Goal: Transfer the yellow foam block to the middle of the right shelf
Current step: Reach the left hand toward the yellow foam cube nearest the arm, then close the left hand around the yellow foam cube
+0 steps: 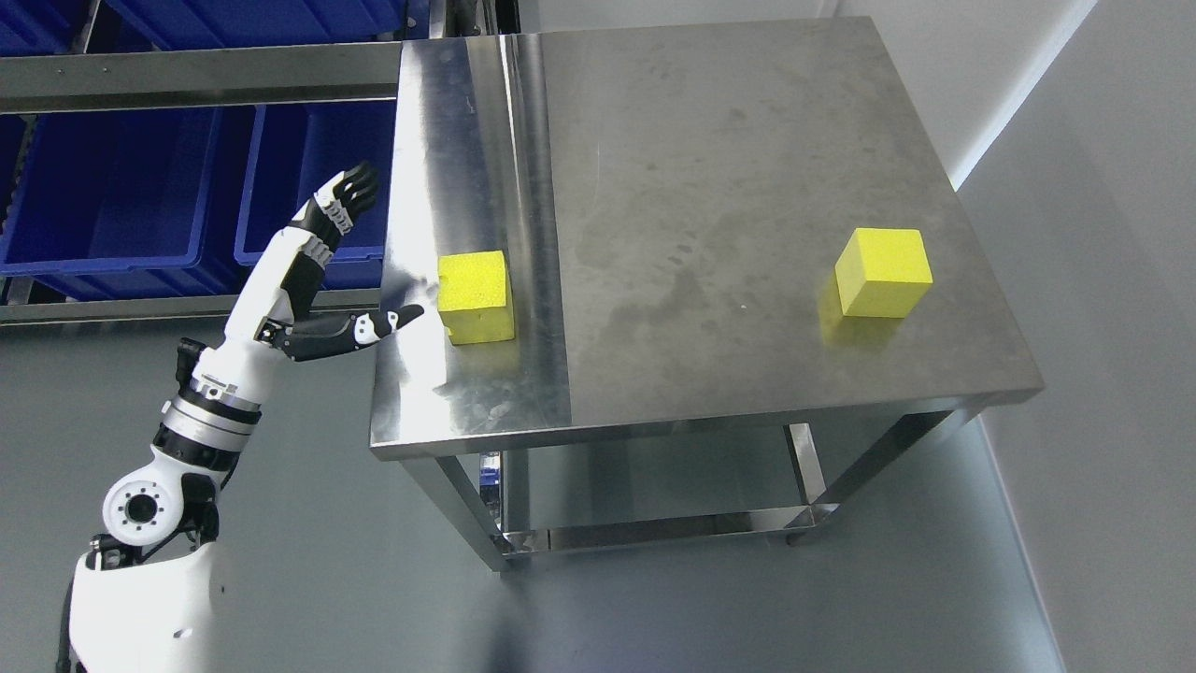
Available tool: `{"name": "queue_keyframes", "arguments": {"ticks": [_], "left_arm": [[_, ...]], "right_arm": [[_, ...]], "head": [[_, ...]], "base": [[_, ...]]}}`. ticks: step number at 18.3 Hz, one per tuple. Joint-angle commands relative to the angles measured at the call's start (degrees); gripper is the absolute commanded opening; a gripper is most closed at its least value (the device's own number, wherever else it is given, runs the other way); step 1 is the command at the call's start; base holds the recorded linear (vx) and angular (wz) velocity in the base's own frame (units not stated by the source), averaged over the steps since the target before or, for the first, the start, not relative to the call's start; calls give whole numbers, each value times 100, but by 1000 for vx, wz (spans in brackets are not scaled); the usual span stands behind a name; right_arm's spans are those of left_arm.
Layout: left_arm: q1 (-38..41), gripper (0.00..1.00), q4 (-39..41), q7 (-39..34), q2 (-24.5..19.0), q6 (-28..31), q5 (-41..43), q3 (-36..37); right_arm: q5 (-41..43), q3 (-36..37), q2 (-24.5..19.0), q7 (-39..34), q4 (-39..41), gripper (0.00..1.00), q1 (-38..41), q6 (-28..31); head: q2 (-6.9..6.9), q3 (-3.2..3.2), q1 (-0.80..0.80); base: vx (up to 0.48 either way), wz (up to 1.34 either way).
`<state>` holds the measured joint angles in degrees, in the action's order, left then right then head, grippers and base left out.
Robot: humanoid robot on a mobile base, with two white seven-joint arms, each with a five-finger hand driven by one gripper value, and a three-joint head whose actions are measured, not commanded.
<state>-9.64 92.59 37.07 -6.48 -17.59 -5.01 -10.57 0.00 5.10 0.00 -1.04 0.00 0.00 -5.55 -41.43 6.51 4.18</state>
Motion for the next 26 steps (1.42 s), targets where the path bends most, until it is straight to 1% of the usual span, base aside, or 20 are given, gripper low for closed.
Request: {"name": "queue_keyframes", "arguments": {"ticks": [1, 3, 5, 8, 10, 12, 14, 16, 17, 18, 19, 21, 22, 23, 25, 26], "left_arm": [[-230, 99, -144, 221, -556, 501, 192, 670], [-423, 99, -407, 519, -530, 520, 534, 775], [-670, 98, -557, 792, -530, 537, 597, 977], [-977, 98, -908, 846, -530, 712, 728, 1267], [-1022, 98, -1067, 872, -513, 739, 1000, 1286], [-1031, 97, -1085, 881, -513, 739, 1072, 1303], [-1048, 89, -1155, 960, -495, 748, 1072, 1373], [-1092, 77, -1251, 1083, -486, 748, 1063, 1382], [-1127, 69, -1269, 1197, -477, 748, 1046, 1339], [-1136, 56, -1278, 1319, -443, 739, 1020, 1277], [-1136, 47, -1278, 1338, -416, 713, 985, 1207], [-1136, 31, -1278, 1338, -302, 687, 879, 988], [-1145, 25, -1278, 1338, -223, 678, 835, 874], [-1180, 24, -1278, 1338, -118, 643, 800, 759], [-1495, 24, -1261, 1329, 547, 432, 573, 277], [-1671, 24, -1235, 1295, 548, 414, 354, 5]], "right_arm": [[0, 0, 100, -2, 100, 100, -9, 1], [0, 0, 100, -2, 100, 100, -17, 1], [0, 0, 100, -2, 100, 100, -9, 1], [0, 0, 100, -2, 100, 100, -9, 1], [0, 0, 100, -2, 100, 100, -9, 1], [0, 0, 100, -2, 100, 100, -17, 1], [0, 0, 100, -2, 100, 100, -9, 1], [0, 0, 100, -2, 100, 100, -9, 1], [0, 0, 100, -2, 100, 100, -17, 1], [0, 0, 100, -2, 100, 100, -9, 1], [0, 0, 100, -2, 100, 100, -9, 1], [0, 0, 100, -2, 100, 100, -9, 1], [0, 0, 100, -2, 100, 100, -9, 1], [0, 0, 100, -2, 100, 100, -9, 1], [0, 0, 100, -2, 100, 100, -9, 1], [0, 0, 100, -2, 100, 100, -17, 1]], "head": [[0, 0, 0], [0, 0, 0], [0, 0, 0], [0, 0, 0], [0, 0, 0], [0, 0, 0], [0, 0, 0], [0, 0, 0], [0, 0, 0], [0, 0, 0], [0, 0, 0], [0, 0, 0], [0, 0, 0], [0, 0, 0], [0, 0, 0], [0, 0, 0]], "base": [[0, 0], [0, 0], [0, 0], [0, 0], [0, 0], [0, 0], [0, 0], [0, 0], [0, 0], [0, 0], [0, 0], [0, 0], [0, 0], [0, 0], [0, 0], [0, 0]]}}
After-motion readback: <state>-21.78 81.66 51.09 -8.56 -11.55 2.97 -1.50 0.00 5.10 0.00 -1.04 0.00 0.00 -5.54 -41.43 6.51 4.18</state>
